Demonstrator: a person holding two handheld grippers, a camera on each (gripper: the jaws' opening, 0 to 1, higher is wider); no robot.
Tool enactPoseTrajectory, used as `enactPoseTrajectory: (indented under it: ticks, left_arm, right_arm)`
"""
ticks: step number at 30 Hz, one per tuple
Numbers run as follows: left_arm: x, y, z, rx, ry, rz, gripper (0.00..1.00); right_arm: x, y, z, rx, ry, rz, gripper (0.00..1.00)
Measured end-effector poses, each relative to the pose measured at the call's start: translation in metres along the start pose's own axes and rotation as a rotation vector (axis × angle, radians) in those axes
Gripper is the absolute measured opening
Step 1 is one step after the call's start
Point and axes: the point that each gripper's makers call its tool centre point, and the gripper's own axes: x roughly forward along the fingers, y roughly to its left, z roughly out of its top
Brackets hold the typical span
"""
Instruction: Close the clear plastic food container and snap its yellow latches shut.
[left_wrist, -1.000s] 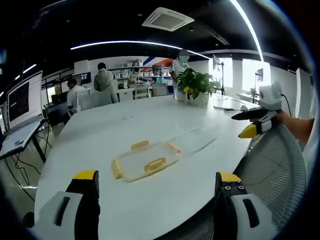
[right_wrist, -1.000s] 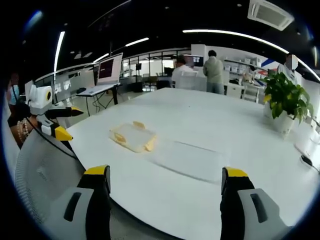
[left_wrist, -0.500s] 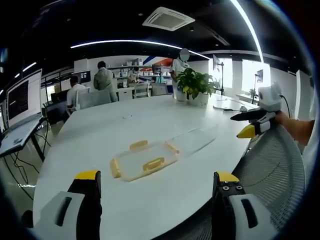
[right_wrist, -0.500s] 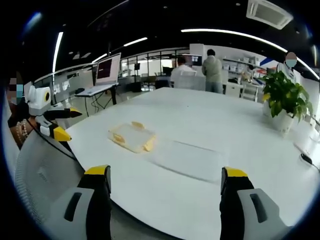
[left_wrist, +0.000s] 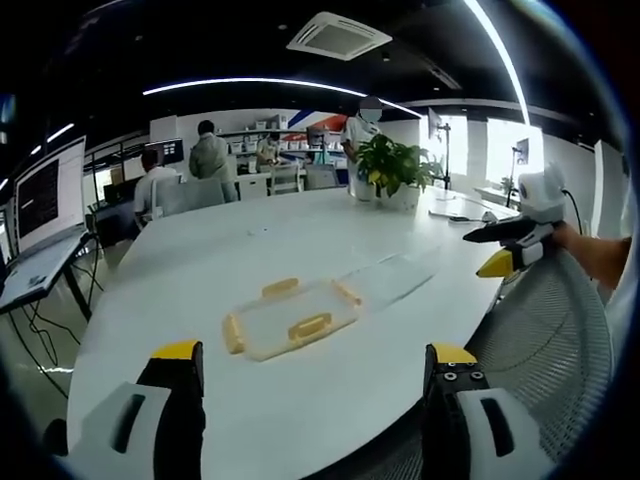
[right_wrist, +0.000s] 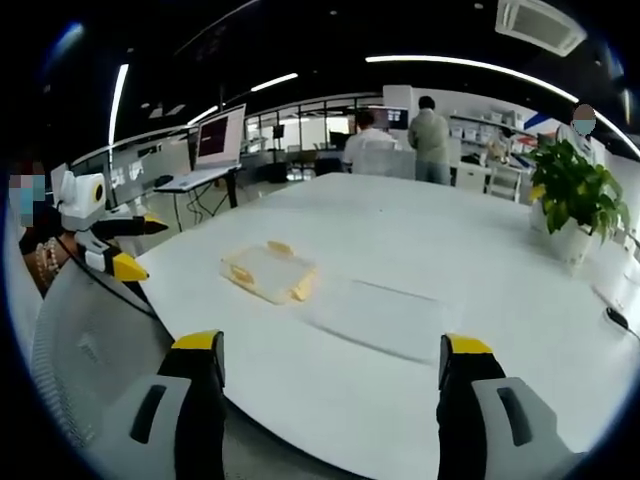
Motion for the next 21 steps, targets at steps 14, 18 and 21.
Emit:
enactPoseTrajectory:
  ticks: [14,18,21]
  left_arm:
    - [0.0000,0.0033,-0.0050,0.010,0.023,0.021,0.86]
    - [0.0000,0.0030,-0.0055,0.009,0.024,0.018,0.86]
    - [-0.0002,0.0038,-0.0060,0.015,0.029,0.026,0.86]
  right_arm:
    - [0.0001,0.0004,-0.0008,-0.004,-0.002,0.001,0.87]
    - [0.0000,0.0002,-0.0008,-0.006,-0.002,-0.001,0.87]
    - [-0.0003,0.0006,-0.0005,-0.007,-0.003,0.003,0.86]
